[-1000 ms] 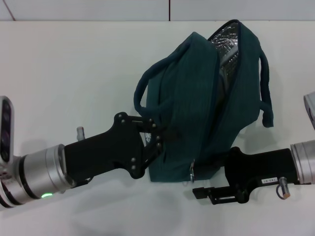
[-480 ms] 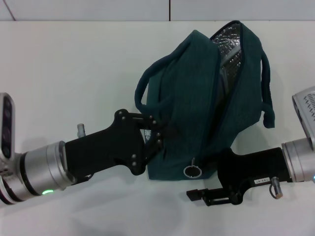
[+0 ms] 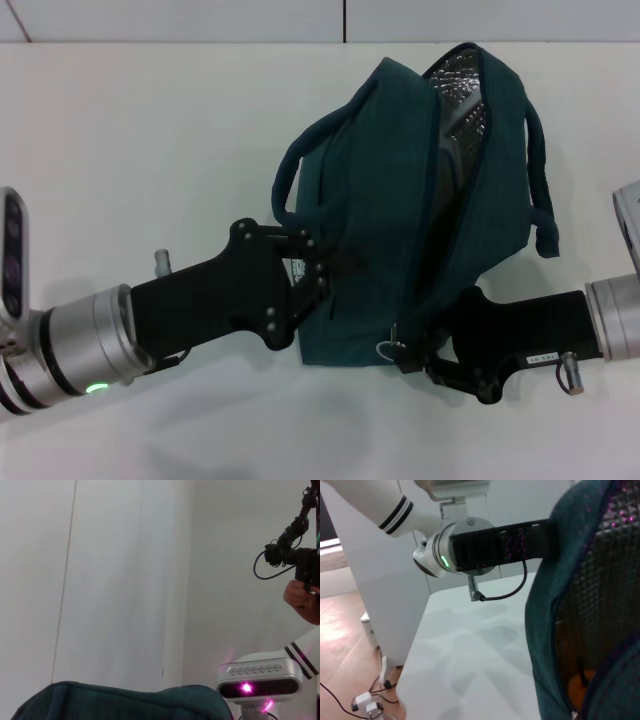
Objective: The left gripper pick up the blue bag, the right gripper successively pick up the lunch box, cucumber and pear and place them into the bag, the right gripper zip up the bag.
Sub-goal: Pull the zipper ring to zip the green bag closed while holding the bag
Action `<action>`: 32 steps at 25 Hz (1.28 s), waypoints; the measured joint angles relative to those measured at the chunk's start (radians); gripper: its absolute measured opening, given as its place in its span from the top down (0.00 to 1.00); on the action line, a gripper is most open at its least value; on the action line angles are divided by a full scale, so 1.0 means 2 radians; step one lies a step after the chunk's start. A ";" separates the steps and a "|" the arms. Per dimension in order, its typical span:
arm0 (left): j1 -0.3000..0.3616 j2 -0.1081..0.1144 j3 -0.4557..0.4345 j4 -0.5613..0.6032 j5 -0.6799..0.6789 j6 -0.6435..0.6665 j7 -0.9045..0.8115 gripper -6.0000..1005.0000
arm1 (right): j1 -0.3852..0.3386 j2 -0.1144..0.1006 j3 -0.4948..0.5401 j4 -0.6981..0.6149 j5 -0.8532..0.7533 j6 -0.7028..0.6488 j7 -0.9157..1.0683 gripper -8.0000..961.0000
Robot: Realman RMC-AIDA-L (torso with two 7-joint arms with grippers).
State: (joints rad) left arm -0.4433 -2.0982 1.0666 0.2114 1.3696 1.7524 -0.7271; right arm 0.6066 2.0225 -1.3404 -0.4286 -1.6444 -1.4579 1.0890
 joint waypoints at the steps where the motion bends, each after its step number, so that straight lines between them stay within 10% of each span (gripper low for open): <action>1: 0.000 0.000 0.000 0.000 -0.001 -0.001 0.000 0.94 | -0.001 0.000 0.000 -0.004 0.000 -0.001 -0.003 0.72; 6: 0.001 0.000 -0.001 -0.018 -0.034 -0.012 0.012 0.94 | -0.008 0.000 -0.001 -0.020 0.002 -0.008 -0.026 0.95; 25: 0.034 0.000 0.000 -0.050 -0.084 -0.018 0.022 0.87 | -0.023 -0.003 0.001 -0.062 0.063 -0.015 -0.078 0.97; 32: 0.063 0.002 0.001 -0.050 -0.093 -0.013 0.023 0.57 | -0.020 -0.001 0.001 -0.064 0.072 -0.017 -0.089 0.97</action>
State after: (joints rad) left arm -0.3170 -2.0934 1.0684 0.1122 1.1843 1.7273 -0.6808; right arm 0.5663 2.0202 -1.3392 -0.5569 -1.5002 -1.4911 0.9108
